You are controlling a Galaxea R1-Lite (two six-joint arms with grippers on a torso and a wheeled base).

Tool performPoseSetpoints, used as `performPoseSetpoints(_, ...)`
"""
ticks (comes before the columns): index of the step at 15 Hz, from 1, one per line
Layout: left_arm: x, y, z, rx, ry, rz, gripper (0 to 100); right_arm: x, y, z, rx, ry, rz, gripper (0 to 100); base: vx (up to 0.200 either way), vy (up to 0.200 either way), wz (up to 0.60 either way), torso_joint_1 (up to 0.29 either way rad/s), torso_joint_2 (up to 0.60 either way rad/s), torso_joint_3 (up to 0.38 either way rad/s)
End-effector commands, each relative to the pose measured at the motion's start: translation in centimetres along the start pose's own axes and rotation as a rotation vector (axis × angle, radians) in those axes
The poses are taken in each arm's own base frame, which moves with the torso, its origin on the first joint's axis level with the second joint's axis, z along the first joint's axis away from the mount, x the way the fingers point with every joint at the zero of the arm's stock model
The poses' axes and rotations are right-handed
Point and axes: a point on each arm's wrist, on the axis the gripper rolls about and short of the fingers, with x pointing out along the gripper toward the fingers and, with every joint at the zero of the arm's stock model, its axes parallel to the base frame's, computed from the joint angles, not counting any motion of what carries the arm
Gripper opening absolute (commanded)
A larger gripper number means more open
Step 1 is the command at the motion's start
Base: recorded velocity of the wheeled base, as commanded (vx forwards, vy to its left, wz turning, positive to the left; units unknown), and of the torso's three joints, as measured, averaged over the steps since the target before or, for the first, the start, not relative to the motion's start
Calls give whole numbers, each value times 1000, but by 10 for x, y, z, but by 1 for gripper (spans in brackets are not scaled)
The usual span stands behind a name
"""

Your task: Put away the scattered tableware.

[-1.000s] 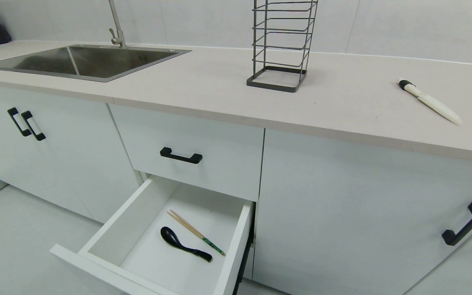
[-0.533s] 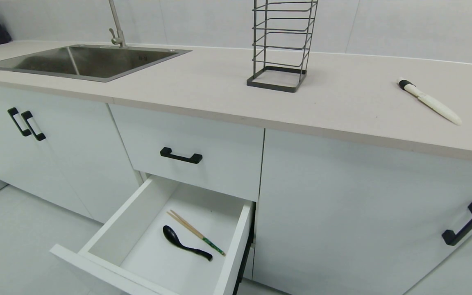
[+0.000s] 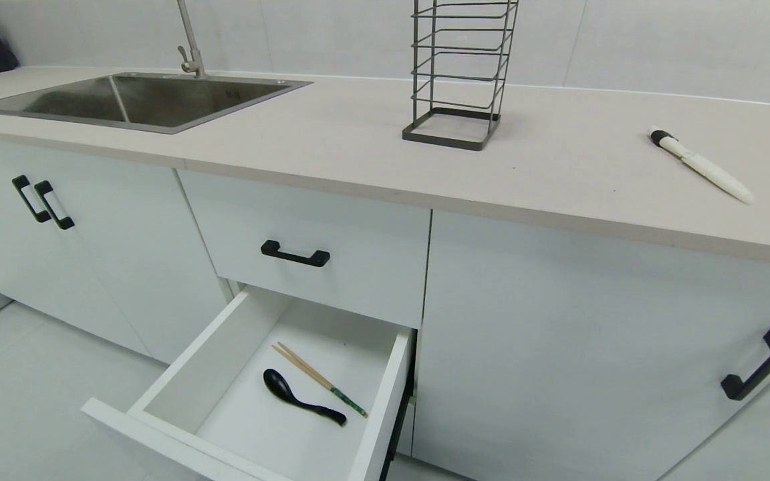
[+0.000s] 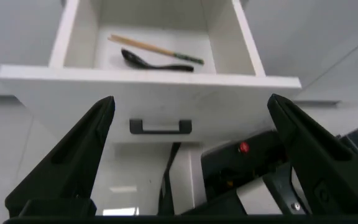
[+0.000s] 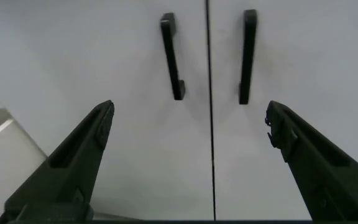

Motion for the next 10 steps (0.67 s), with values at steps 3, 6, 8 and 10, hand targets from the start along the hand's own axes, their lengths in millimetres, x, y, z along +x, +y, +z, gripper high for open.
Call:
performPoseSetpoints(3,24,8,-5,-70,263,-42,100,0,1,-1,-60,12,45,100,0,0,0,0,0,0)
performPoseSetpoints(6,39,11,-3,-78,417,-79,100,0,1,-1,-62,12,45,100,0,0,0,0,0,0)
performPoseSetpoints(8,48,14,-1,-75,476,-78,100,0,1,-1,-63,12,42,100,0,0,0,0,0,0)
performPoseSetpoints(10,65,18,4,-54,521,-84,100,0,1,-1,-64,10,40,100,0,0,0,0,0,0)
